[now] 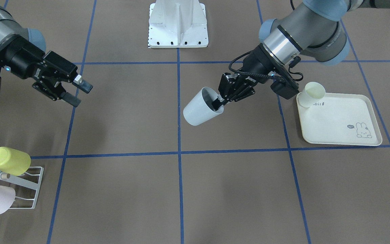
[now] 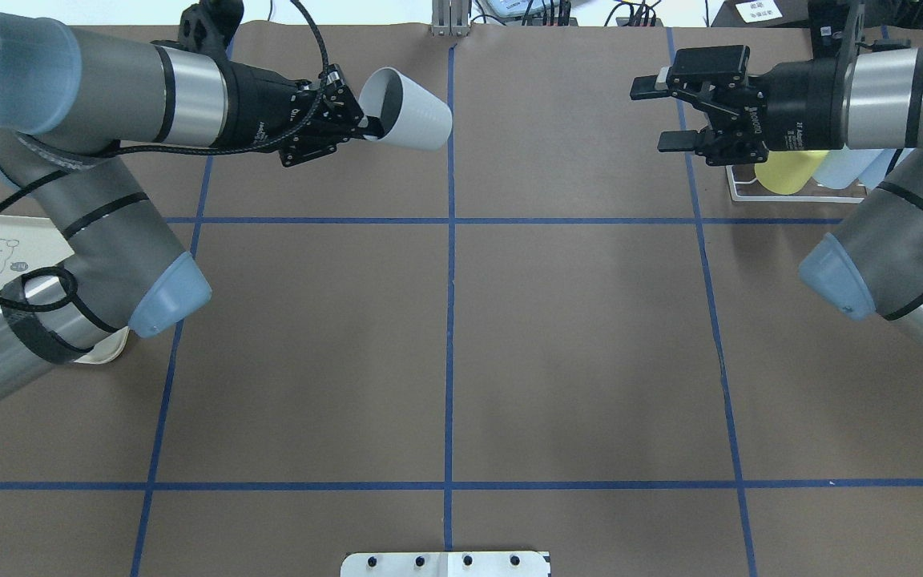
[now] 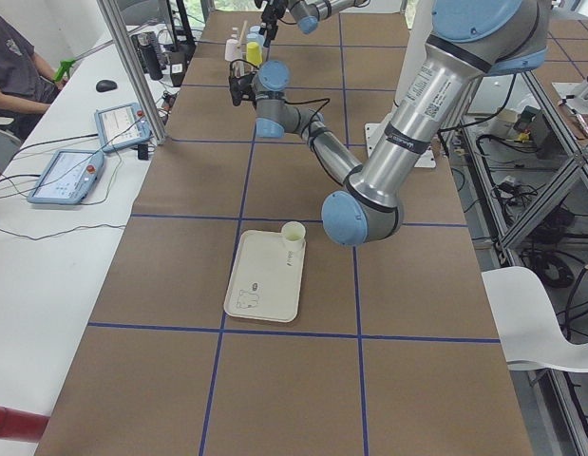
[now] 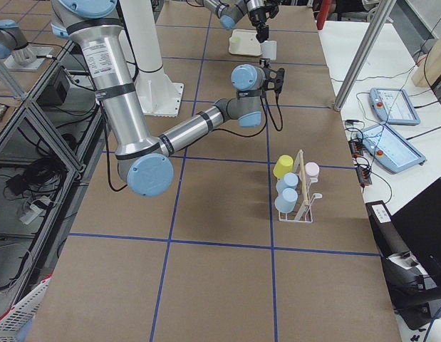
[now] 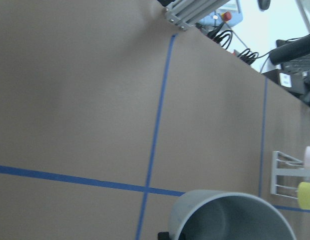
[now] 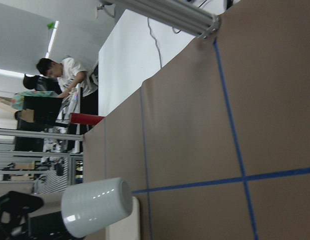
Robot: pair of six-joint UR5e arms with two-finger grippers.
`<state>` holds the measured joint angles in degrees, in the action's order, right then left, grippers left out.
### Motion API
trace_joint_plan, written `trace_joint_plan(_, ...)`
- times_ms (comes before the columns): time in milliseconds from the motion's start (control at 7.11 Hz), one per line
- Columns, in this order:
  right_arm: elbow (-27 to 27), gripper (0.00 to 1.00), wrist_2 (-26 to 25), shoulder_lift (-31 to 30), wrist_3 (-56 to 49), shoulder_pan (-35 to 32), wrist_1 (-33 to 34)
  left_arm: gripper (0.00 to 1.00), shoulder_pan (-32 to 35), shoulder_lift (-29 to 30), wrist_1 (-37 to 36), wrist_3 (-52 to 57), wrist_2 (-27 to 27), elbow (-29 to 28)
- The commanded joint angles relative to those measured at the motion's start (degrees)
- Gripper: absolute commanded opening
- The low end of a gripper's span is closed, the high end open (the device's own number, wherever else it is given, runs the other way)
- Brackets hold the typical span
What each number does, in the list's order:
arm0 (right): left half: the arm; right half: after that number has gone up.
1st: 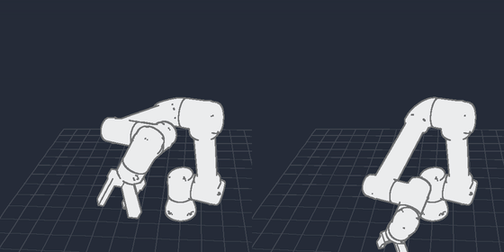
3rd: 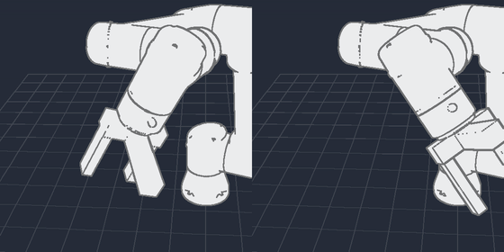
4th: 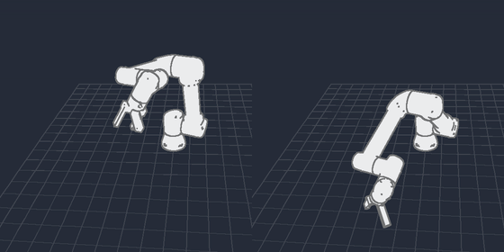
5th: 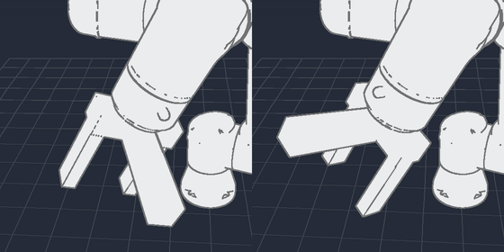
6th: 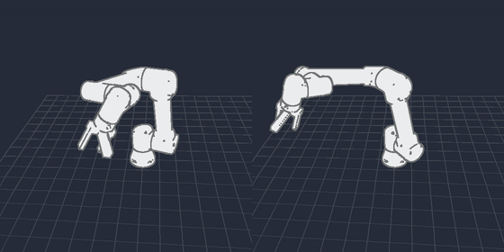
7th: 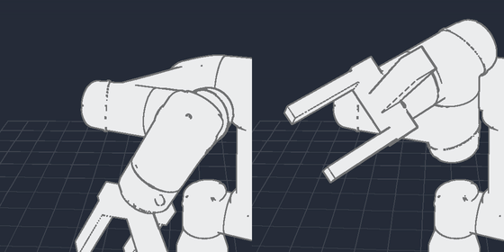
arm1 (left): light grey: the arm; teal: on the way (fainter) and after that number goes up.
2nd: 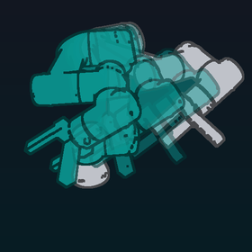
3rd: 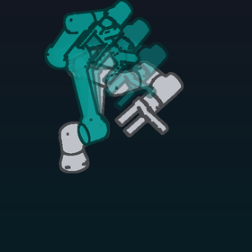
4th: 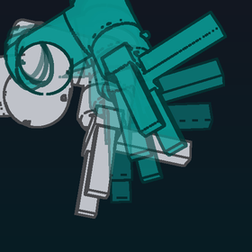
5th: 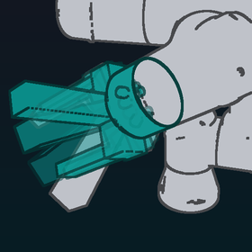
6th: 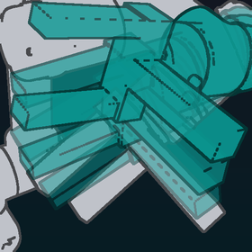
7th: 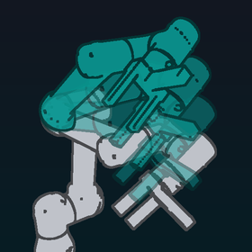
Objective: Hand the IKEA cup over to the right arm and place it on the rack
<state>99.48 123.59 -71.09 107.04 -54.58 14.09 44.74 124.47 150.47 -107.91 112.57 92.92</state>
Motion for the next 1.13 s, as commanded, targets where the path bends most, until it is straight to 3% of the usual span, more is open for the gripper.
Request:
trace_joint_plan(0,-0.07,0.97,-4.12,1.65,12.52,2.88,-10.36,0.00,-4.04,2.09,24.84,-15.08,-8.12,-8.25)
trace_joint_plan(281,-0.16,0.97,-12.73,3.06,20.63,7.62,-16.43,0.00,-6.76,2.09,39.05,-26.95,-15.06,-9.86)
trace_joint_plan(703,-0.16,0.97,-13.90,4.82,20.75,9.66,-16.72,0.00,-9.41,2.18,46.46,-31.80,-16.06,-10.30)
trace_joint_plan(985,-0.77,0.97,-13.99,5.43,20.66,10.10,-16.64,0.00,-10.38,2.27,46.67,-31.92,-16.06,-10.21)
